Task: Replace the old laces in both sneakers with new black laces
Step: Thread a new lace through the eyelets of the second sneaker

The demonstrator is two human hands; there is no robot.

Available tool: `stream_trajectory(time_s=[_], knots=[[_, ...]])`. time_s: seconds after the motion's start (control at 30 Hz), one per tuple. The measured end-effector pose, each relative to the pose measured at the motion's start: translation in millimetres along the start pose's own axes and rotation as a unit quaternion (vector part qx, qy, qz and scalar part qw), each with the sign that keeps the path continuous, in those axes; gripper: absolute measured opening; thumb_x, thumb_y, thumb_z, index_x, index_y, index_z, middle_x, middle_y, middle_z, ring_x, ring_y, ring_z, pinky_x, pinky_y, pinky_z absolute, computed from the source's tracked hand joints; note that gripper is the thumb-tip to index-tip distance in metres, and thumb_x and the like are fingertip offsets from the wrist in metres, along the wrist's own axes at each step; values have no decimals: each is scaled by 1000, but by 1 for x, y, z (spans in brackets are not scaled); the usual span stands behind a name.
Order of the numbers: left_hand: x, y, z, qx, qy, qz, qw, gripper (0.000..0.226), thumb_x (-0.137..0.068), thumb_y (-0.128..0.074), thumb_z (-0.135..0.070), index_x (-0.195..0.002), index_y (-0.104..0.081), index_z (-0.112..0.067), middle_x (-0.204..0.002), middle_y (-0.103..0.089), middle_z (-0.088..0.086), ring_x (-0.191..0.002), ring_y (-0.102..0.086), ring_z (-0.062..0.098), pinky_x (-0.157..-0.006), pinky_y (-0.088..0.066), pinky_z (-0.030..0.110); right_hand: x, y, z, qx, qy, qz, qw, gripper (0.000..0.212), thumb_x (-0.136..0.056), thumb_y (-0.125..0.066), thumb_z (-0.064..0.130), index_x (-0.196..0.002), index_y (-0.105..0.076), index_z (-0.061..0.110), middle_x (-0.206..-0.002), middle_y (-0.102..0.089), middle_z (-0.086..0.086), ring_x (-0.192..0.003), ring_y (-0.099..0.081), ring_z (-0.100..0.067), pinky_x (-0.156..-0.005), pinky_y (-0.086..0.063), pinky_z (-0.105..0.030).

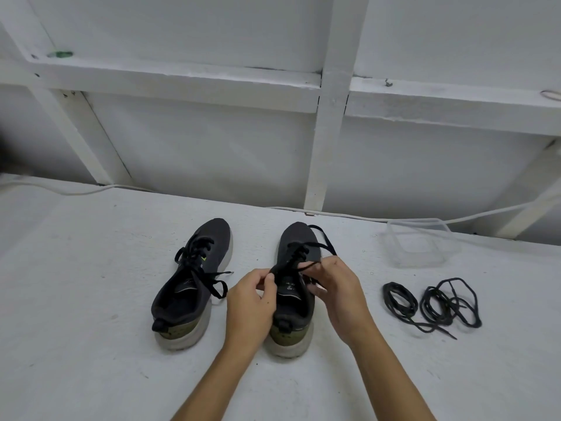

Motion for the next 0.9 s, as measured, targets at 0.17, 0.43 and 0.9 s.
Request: stream_trajectory(time_s=[0.17,0.43,0.9], knots=[[-3,7,10,-11,11,-7,1000,13,-96,-60,-18,-96,-73,-18,-80,-68,-14,-81,-61,-1,-63,-43,10,-6,13,19,-133,-1,-59,989,28,-100,-40,12,-73,-46,10,-65,-50,-7,-63,-65,-23,-67,-57,-37],[-1,-15,7,-7,-27,91,995,25,-102,-50,-21,-83,-64,-30,-82,-62,-16,-81,-60,5,-68,-46,16,-7,-36,21,531,121,78,835,13,-95,-67,40,-98,-74,29,-64,-57,15,-65,-54,-1,-59,-37,-10],[4,-4,5,-9,-12,46,999,43,-102,-50,-17,-62,-34,-18,-49,-31,-9,-48,-28,10,-47,-26,20,-7,4,35,-259,-17,-18,966,29,-98,-43,15,-70,-52,12,-73,-64,-12,-87,-70,-30,-84,-54,-46]])
Point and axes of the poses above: each hand's wrist, its own x-axis away from the middle knuckle, its own y-axis out of the back of the hand, z = x × y, the point moved 10 cm from there along -x, towards the middle knuckle
